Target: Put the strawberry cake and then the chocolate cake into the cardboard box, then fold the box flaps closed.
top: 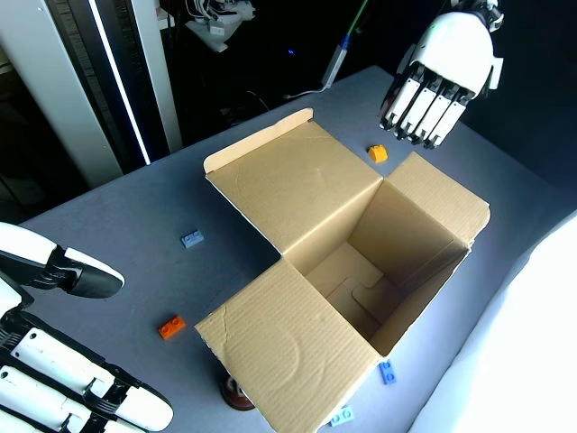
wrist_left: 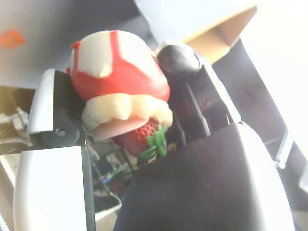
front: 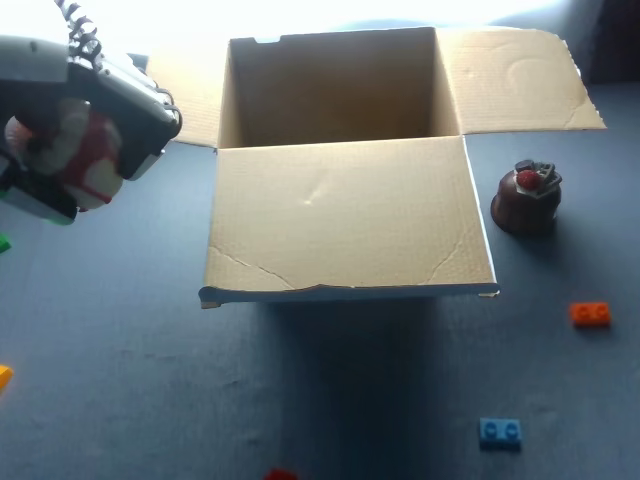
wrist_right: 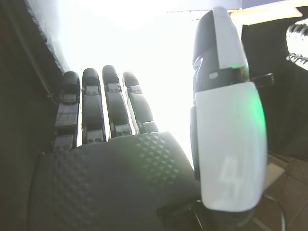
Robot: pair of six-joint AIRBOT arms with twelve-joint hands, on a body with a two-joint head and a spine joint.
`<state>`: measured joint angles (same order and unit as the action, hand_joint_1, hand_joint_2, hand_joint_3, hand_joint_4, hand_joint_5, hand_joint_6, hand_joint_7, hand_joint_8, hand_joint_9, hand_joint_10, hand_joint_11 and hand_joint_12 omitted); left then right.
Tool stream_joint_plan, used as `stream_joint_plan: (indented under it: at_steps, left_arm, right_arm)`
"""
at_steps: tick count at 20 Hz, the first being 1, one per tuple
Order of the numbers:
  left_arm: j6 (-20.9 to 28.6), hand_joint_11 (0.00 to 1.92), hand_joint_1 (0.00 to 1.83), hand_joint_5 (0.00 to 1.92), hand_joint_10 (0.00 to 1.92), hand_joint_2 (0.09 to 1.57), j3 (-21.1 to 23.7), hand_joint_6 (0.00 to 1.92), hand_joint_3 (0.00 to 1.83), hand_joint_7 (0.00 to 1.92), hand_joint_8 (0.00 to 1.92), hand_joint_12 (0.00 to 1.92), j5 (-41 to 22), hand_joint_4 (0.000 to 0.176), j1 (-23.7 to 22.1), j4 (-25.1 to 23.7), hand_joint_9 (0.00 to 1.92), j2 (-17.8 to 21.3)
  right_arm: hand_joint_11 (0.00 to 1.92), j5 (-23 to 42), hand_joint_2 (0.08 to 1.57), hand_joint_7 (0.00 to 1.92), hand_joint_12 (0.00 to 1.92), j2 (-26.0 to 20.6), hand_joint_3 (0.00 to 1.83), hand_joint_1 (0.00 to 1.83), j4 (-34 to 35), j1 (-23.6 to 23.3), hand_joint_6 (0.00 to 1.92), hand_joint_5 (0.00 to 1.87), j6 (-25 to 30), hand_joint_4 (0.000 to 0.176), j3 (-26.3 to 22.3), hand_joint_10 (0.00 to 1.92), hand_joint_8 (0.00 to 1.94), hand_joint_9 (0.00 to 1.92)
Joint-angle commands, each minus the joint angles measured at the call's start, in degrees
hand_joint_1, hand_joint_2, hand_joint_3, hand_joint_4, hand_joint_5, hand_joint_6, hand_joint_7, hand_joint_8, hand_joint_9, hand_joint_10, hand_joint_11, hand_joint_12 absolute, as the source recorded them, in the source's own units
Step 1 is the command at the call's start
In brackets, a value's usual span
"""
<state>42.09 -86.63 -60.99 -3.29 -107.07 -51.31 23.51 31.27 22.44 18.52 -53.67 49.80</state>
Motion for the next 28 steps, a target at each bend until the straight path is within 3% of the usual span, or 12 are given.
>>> stream_joint_plan:
  at_steps: [1,5,10,13,15,18,22,25,28]
  left_arm:
    - [0.2,0.57,1.28,0.55,1.66,1.32,-0.37,1.63,0.0,0.55,1.58,1.84,0.22,0.0,-1.09,4.63,0.66,0.05]
    - [0.47,0.57,1.29,0.57,1.67,1.31,-1.15,1.55,0.0,0.57,1.58,1.85,0.76,0.0,-3.28,3.82,0.66,-2.54]
    - [0.69,0.55,1.29,0.58,1.66,1.31,-2.62,1.58,0.0,0.57,1.56,1.84,1.33,0.0,-5.2,2.81,0.65,-5.85]
    - [0.95,0.56,1.29,0.6,1.66,1.3,-3.43,1.5,0.0,0.59,1.57,1.86,2.29,0.0,-5.37,1.32,0.66,-8.08]
    - [1.08,0.56,1.28,0.56,1.64,1.31,-3.69,1.64,0.0,0.57,1.56,1.84,3.19,0.0,-5.37,0.52,0.65,-9.22]
    - [1.24,0.55,1.29,0.6,1.67,1.3,-3.81,1.49,0.0,0.58,1.59,1.87,4.53,0.0,-5.37,0.13,0.65,-10.76]
    - [1.33,0.57,1.28,0.57,1.66,1.31,-3.91,1.6,0.0,0.57,1.59,1.86,5.54,0.0,-5.39,0.02,0.65,-12.7]
    - [1.34,0.57,1.29,0.6,1.62,1.3,-4.37,1.54,0.0,0.6,1.54,1.85,6.47,0.0,-5.28,-0.4,0.67,-14.18]
    - [1.33,0.51,1.29,0.56,1.69,1.31,-5.5,1.53,0.0,0.57,1.62,1.9,8.23,0.0,-4.82,-0.41,0.65,-16.0]
  right_arm:
    - [0.0,6.92,0.99,0.13,0.2,-0.87,0.0,0.79,-0.11,-0.42,0.0,0.07,0.45,0.0,0.29,0.0,0.0,0.12]
    - [0.0,6.91,1.01,0.15,0.27,-0.85,0.0,0.79,-0.12,-0.41,0.0,0.08,0.45,0.0,0.29,0.01,0.01,0.14]
    - [0.0,6.87,0.99,0.17,0.35,-0.83,0.0,0.82,-0.12,-0.42,0.01,0.1,0.45,0.0,0.28,0.0,0.0,0.15]
    - [0.0,6.8,1.0,0.16,0.35,-0.81,0.0,0.82,-0.12,-0.42,0.0,0.08,0.45,0.0,0.26,0.0,0.0,0.15]
    - [0.0,6.8,1.0,0.15,0.32,-0.81,0.0,0.8,-0.12,-0.43,0.0,0.08,0.45,0.0,0.25,0.0,0.0,0.14]
    - [0.0,6.79,0.99,0.15,0.25,-0.81,0.0,0.84,-0.12,-0.44,0.0,0.08,0.46,0.0,0.24,0.0,0.0,0.14]
    - [0.0,6.8,0.99,0.14,0.32,-0.81,0.0,0.82,-0.12,-0.46,0.0,0.07,0.55,0.0,0.24,0.0,0.0,0.14]
    - [0.0,6.82,0.98,0.16,0.33,-0.82,0.0,0.84,-0.12,-0.5,0.0,0.09,0.6,0.0,0.25,0.0,0.0,0.15]
    - [0.0,6.83,1.0,0.15,0.32,-0.81,0.01,0.79,-0.12,-0.53,0.0,0.08,0.64,0.0,0.25,0.0,0.0,0.14]
